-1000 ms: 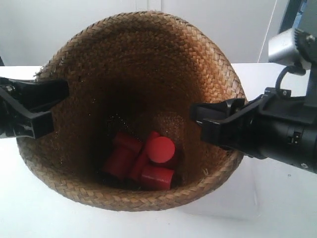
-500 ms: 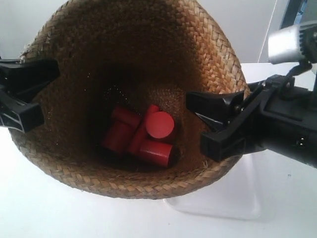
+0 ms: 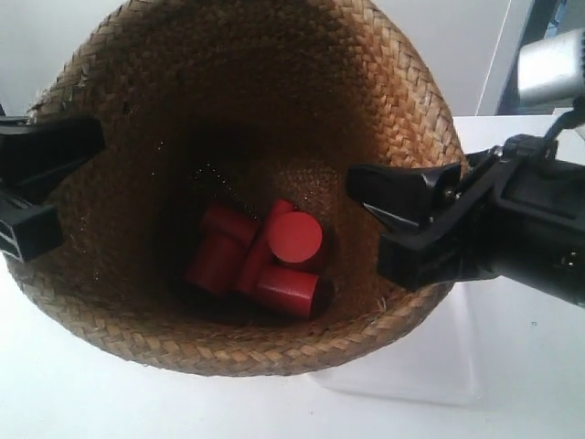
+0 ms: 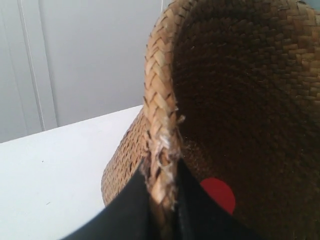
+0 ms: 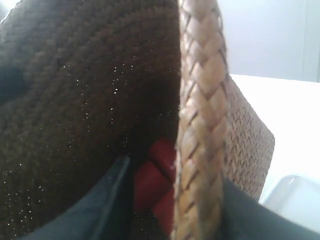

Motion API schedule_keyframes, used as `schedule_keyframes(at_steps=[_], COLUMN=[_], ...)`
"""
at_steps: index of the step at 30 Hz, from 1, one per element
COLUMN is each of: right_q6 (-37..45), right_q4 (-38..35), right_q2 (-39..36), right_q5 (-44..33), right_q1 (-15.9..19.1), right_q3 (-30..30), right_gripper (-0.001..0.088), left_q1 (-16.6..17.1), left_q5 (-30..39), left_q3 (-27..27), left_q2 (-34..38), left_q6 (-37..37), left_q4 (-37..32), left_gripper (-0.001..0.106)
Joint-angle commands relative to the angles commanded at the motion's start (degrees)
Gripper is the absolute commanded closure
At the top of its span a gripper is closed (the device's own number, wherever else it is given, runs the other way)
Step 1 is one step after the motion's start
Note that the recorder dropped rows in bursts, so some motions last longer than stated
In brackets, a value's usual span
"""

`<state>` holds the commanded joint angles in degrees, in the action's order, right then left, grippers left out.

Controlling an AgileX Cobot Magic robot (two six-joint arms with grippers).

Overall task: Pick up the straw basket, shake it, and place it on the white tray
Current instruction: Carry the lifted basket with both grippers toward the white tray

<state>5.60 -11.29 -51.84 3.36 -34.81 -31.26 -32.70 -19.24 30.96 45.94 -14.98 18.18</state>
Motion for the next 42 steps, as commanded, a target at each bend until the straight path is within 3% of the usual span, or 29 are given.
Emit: schedule_keyframes(at_steps=[3,7,8,10,13,15,18,20,23,25,26,27,28,30,31,32,33,34,36,37,38,40,41,42], right_q6=[-2.06,-4.98,-4.98,-4.34,-3.31,-3.19,-4.57,-5.60,-7.43,-3.84,-3.97,-6.02,-6.26,-4.94,-2.48,0.67,1.51,-1.26,-4.20,-5.97,-5.22,-2.76,-3.35,-5.60], right_q4=[-2.43,-6.30,-7.70,-6.35,-0.94,-1.33,-2.18,-2.30,-1.96,-1.93,-3.63,-4.05,-4.05,-3.56,-1.88,-0.62,-1.17,-5.01,-5.83,-6.23,-5.21,-2.12,-3.92,-4.63], right_q2=[-1.89,5.40,7.35,8.29,0.84,-1.38,4.08,8.54,8.92,3.86,1.85,3.36,7.06,12.02,11.25,5.19,2.20,1.18,6.89,9.56,10.67,3.76,1.58,2.53], right_q5=[-5.22,-23.68,-23.05,-13.38,3.98,2.56,-10.03,-13.67,-3.36,5.05,4.25,1.22,-6.29,-9.12,-5.57,2.95,4.45,-0.52,-13.08,-14.65,-11.41,6.73,8.86,4.29], right_q1=[0.54,0.54,0.54,0.54,2.17,2.69,1.22,0.50,0.01,1.01,1.82,1.53,0.37,-0.78,-0.61,0.92,2.00,2.36,0.83,0.16,-0.10,0.95,1.34,0.98], right_q3=[-3.49,-10.47,-10.71,-8.33,-1.16,-2.71,-8.14,-9.65,-4.25,0.17,-0.17,-2.46,-6.33,-8.74,-6.54,-1.01,-0.31,-2.94,-8.33,-9.19,-7.52,0.14,0.01,-2.68], right_gripper=[0.0868,0.0868,0.0868,0.0868,0.0868,0.0868,0.0868,0.0868,0.0868,0.0868,0.0868,0.0868,0.0868,0.0868,0.0868,0.0868,0.0868,0.0868,0.0868,0.0868,0.0868,0.0868,0.0868,0.0868], left_q1=[-0.11,-0.11,-0.11,-0.11,0.03,0.03,-1.31,-1.33,-1.33,-1.18,-1.03,-1.18,-1.59,-1.67,-1.67,-1.67,-1.67,-2.35,-3.37,-3.37,-3.37,-3.27,-2.85,-2.85], left_q5=[-0.13,11.36,11.77,9.51,-1.05,-3.54,1.98,6.82,9.06,4.36,0.58,1.02,4.84,11.25,9.89,1.49,-1.93,-2.25,5.87,10.00,10.96,1.84,0.19,2.66], left_q3=[1.14,4.52,4.41,2.20,-3.01,-2.90,2.03,4.76,2.43,-0.22,0.50,2.34,5.69,7.36,5.34,1.29,0.51,2.10,6.85,8.00,6.99,1.28,1.01,3.19], left_q2=[1.22,-6.73,-8.29,-8.67,-1.71,0.33,-5.63,-9.17,-6.83,-1.45,0.83,-0.09,-2.70,-5.25,-3.54,2.86,5.09,4.93,-1.26,-3.70,-4.16,2.47,4.12,2.66], left_q6=[2.07,6.93,7.57,7.65,4.88,2.71,4.83,5.71,10.05,6.11,5.69,6.54,7.47,7.47,7.24,5.52,4.24,7.15,8.44,8.45,8.45,6.03,4.55,5.96], left_q4=[-2.13,-7.41,-7.41,-7.41,-7.14,-7.26,-10.21,-10.10,-10.09,-10.85,-10.73,-10.73,-10.84,-10.84,-10.98,-10.98,-10.87,-11.57,-12.72,-12.72,-12.72,-12.60,-12.19,-12.32], left_gripper=[0.105,0.105,0.105,0.105,0.105,0.105,0.105,0.105,0.105,0.105,0.105,0.105,0.105,0.105,0.105,0.105,0.105,0.105,0.105,0.105,0.105,0.105,0.105,0.105])
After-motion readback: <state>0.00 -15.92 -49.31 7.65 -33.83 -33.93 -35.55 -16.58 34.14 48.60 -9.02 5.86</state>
